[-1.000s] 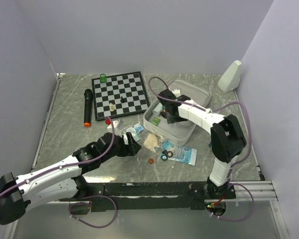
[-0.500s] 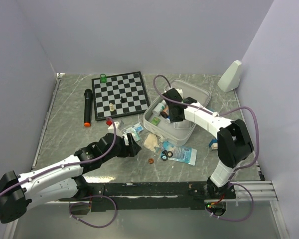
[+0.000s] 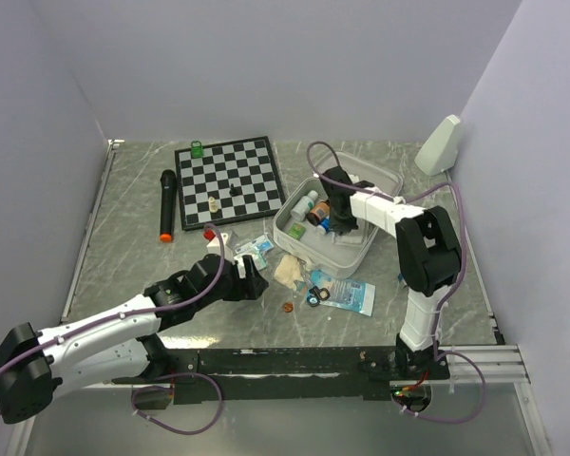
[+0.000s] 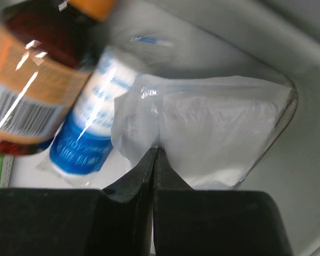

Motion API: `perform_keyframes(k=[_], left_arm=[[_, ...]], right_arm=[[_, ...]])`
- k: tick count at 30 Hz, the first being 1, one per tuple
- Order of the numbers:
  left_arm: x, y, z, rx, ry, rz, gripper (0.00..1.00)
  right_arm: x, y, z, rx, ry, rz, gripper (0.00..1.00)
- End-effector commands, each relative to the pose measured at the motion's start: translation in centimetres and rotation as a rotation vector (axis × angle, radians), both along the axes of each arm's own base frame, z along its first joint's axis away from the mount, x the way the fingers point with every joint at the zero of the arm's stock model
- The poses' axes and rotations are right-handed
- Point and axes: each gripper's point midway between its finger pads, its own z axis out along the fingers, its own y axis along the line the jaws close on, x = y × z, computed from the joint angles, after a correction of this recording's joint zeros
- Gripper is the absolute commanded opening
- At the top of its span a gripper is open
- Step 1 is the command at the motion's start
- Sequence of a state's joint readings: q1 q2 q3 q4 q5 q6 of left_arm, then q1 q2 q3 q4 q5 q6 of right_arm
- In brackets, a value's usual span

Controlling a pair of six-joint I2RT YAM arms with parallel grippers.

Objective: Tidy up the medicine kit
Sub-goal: Place the medical item at the medicine box.

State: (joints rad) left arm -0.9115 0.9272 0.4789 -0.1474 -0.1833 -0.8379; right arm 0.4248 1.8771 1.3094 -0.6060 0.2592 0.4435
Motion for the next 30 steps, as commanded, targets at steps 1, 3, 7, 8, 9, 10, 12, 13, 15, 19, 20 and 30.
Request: perform_keyframes(k=[1,3,7,8,9,10,12,13,15,19,20,30], left_arm=[[0.7,0.0,1.1,0.002,-0.038,0.016,0.85],[0.7,0.1,1.2,-0.003,-0.044,0.021,0.85],[0.8,0.2,1.5,-0.011,-0.056,0.025,0.86],[0.8,0.1,1.4,-0.007,-0.054,0.025,0.86],[0.8,0.1,1.5,-0.007,-0.054,0.021,0.86],[0.9,0.1,1.5,-0.006,-0.052,0.025,0.85],[0.9,0.1,1.4,-0.006,-0.049,0.028,0.85],[0.8,0.1,1.5,-0.008,-0.049,0.029,0.85],[0.8,0.1,1.6,-0.017,-0.050,0.031,0.86],[0.9,0.1,1.8,-0.025,-0.050,0.041,0.86],[0.9,0.0,1.7,-0.025,-0.046,0.040,0.86],[0.8,0.1,1.5,-0.033,-0.025,0.057,0.86]], right_arm=[[1.2,-1.4,1.4,0.050,-0.058,-0.138,0.00],[1.2,-1.8,1.6,0.068,-0.074,-0.168,0.00],[1.3,-1.2,2.3,0.115,-0.094,-0.154,0.00],[1.4,-0.8,2.7,0.139,-0.103,-0.142,0.05],[1.5,-0.4,3.2,0.162,-0.115,-0.131,0.14],[1.6,0.0,3.8,0.182,-0.131,-0.121,0.20],[1.8,0.4,5.0,0.211,-0.158,-0.113,0.35],[1.8,0.6,5.8,0.224,-0.178,-0.108,0.41],[1.8,0.9,7.4,0.243,-0.213,-0.099,0.49],[1.5,1.5,9.2,0.251,-0.243,-0.063,0.50],[1.4,1.4,9.0,0.245,-0.238,-0.062,0.49],[1.9,-1.6,2.7,0.142,-0.094,-0.168,0.12]])
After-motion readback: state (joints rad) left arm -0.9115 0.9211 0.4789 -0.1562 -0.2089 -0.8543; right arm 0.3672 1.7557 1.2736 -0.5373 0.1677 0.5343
